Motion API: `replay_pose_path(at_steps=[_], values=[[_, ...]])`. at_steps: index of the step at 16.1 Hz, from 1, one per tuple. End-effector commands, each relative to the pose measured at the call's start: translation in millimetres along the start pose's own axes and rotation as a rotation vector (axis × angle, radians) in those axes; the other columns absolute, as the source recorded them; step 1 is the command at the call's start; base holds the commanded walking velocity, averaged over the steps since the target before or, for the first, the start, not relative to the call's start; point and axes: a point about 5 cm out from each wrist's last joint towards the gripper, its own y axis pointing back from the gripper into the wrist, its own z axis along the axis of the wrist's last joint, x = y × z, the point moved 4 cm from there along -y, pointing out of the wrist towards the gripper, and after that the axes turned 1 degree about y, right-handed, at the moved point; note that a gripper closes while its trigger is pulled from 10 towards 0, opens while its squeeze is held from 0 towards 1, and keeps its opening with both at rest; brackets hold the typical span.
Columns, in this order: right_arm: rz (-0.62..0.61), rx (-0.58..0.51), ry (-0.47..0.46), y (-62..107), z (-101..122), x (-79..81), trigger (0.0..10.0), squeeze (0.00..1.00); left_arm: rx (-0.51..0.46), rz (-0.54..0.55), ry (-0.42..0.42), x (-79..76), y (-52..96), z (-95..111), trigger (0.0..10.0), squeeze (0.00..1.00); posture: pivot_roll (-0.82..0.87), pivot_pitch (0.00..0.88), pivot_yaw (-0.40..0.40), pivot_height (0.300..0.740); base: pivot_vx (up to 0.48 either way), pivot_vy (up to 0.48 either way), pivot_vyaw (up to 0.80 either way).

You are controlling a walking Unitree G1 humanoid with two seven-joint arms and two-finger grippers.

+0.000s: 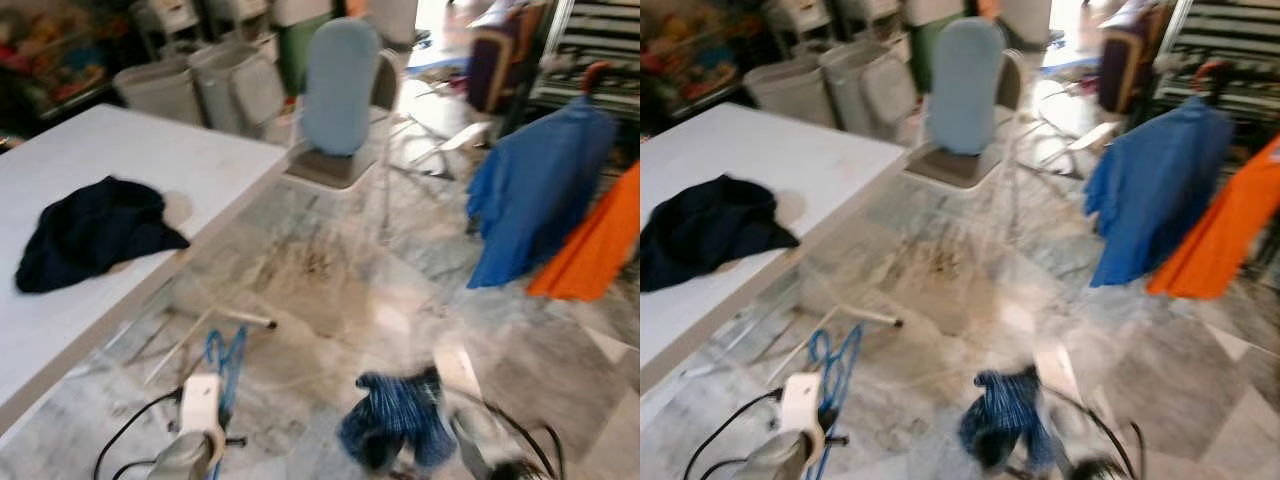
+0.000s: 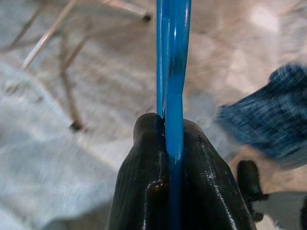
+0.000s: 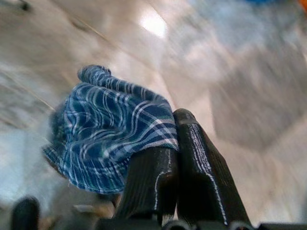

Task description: Hang hanger

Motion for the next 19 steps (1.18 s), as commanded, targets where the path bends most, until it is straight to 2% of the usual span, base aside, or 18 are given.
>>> replay_pose_path(at_steps=[1, 5, 10, 13, 16, 19], values=[[0.031, -0.031, 0.008, -1.6, 13, 11.8, 10.0, 0.00, 0.008, 0.032, 0.018, 11.0, 1.2, -1, 10.0, 0.00, -0.11, 0.000, 0.113, 0.740, 0.000, 0.000, -0.80], [0.045, -0.025, 0.052, -1.7, 13, 14.7, 10.0, 0.00, 0.055, 0.047, 0.044, 16.3, 2.7, -10, 10.0, 0.00, -0.10, 0.000, 0.115, 0.740, 0.000, 0.000, -0.80], [0.066, -0.008, 0.070, -1.2, 8, 15.3, 10.0, 0.00, 0.083, 0.051, 0.029, 16.5, 5.0, -20, 10.0, 0.00, -0.09, 0.000, 0.084, 0.740, 0.000, 0.000, -0.80], [0.092, -0.004, 0.147, -1.8, 9, 10.8, 10.0, 0.00, 0.099, 0.084, 0.115, 15.9, 7.6, -32, 10.0, 0.00, -0.04, 0.000, 0.005, 0.740, 0.000, 0.000, 0.00], [0.118, 0.008, 0.193, -1.9, 9, 15.3, 10.0, 0.00, 0.119, 0.119, 0.155, 23.5, 12.4, -44, 10.0, 0.00, -0.01, 0.000, -0.018, 0.740, 0.000, 0.000, 0.00], [0.127, 0.029, 0.214, -0.8, 3, 20.5, 10.0, 0.00, 0.127, 0.132, 0.161, 26.8, 14.1, -48, 10.0, 0.00, 0.00, 0.000, -0.018, 0.740, 0.000, 0.000, 0.00]])
